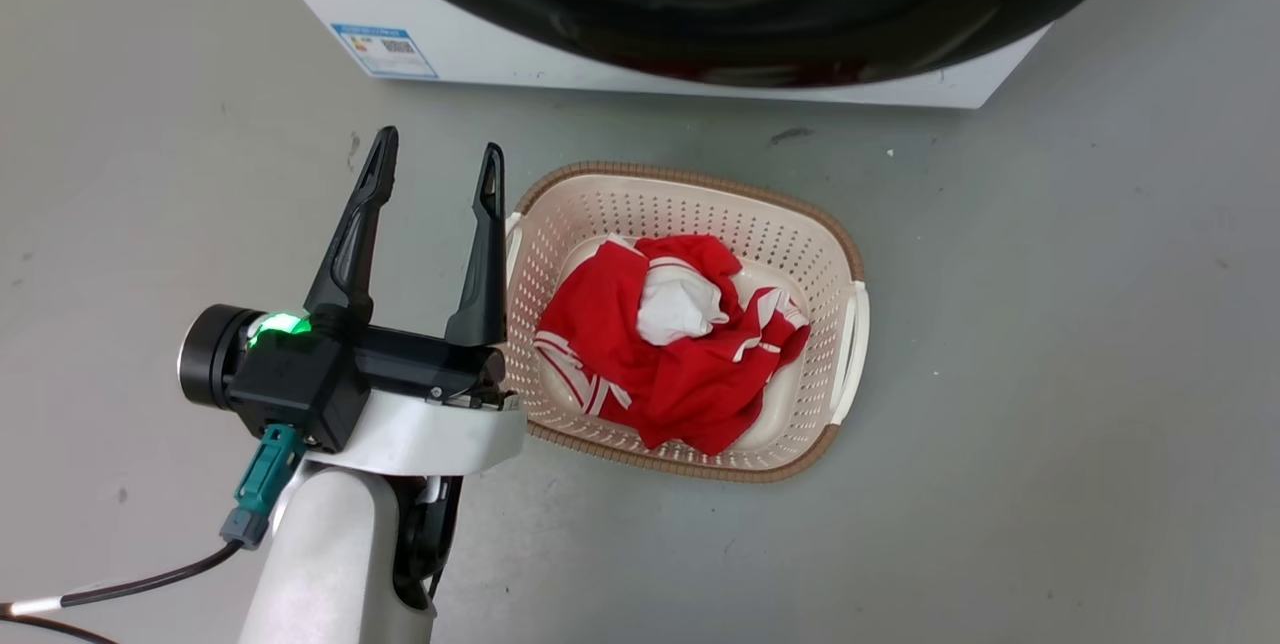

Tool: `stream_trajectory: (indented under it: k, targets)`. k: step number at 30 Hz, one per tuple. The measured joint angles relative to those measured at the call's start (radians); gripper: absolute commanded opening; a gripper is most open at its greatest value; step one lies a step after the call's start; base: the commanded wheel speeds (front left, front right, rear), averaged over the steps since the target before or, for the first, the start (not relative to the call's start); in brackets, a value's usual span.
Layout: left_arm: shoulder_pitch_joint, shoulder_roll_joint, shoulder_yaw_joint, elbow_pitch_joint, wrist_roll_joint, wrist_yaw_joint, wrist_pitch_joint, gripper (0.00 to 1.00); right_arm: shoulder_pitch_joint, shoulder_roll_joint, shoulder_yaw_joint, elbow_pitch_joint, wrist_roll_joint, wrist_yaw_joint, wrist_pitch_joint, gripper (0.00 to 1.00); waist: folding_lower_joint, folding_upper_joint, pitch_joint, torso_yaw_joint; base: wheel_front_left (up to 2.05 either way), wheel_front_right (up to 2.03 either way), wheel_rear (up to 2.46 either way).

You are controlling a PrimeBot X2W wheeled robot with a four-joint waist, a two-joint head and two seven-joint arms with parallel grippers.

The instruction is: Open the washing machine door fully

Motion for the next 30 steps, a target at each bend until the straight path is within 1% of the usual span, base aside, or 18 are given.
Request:
stream_trajectory:
  k: [4, 12, 16, 22, 30]
  targets:
    - [0.003, 0.0, 0.004, 0.008, 0.002, 0.0, 0.0, 1.0, 0.058, 0.004, 0.009, -0.042, 0.008, 0.0, 0.045, 0.0, -0.0001, 0.0, -0.026, -0.01, 0.0, 0.0, 0.0]
    - [0.033, 0.0, 0.012, 0.025, 0.003, -0.001, 0.0, 1.0, 0.144, 0.032, 0.005, -0.085, 0.015, 0.0, 0.032, 0.0, -0.0001, 0.0, -0.085, -0.035, 0.0, 0.0, 0.0]
    - [0.046, 0.0, 0.011, 0.034, 0.002, -0.002, 0.0, 1.0, 0.167, 0.042, 0.002, -0.1, 0.023, 0.0, 0.045, 0.0, 0.0, 0.0, -0.115, -0.047, 0.0, 0.0, 0.0]
    - [0.063, 0.0, 0.01, 0.047, -0.001, -0.002, 0.0, 1.0, 0.207, 0.053, 0.006, -0.116, 0.035, 0.0, 0.094, 0.0, -0.0001, 0.0, -0.16, -0.06, 0.0, 0.0, 0.0]
    - [0.093, 0.0, 0.013, 0.058, -0.004, -0.004, 0.0, 1.0, 0.284, 0.087, 0.036, -0.161, 0.05, 0.0, 0.192, 0.0, -0.0001, 0.0, -0.214, -0.074, 0.0, 0.0, 0.0]
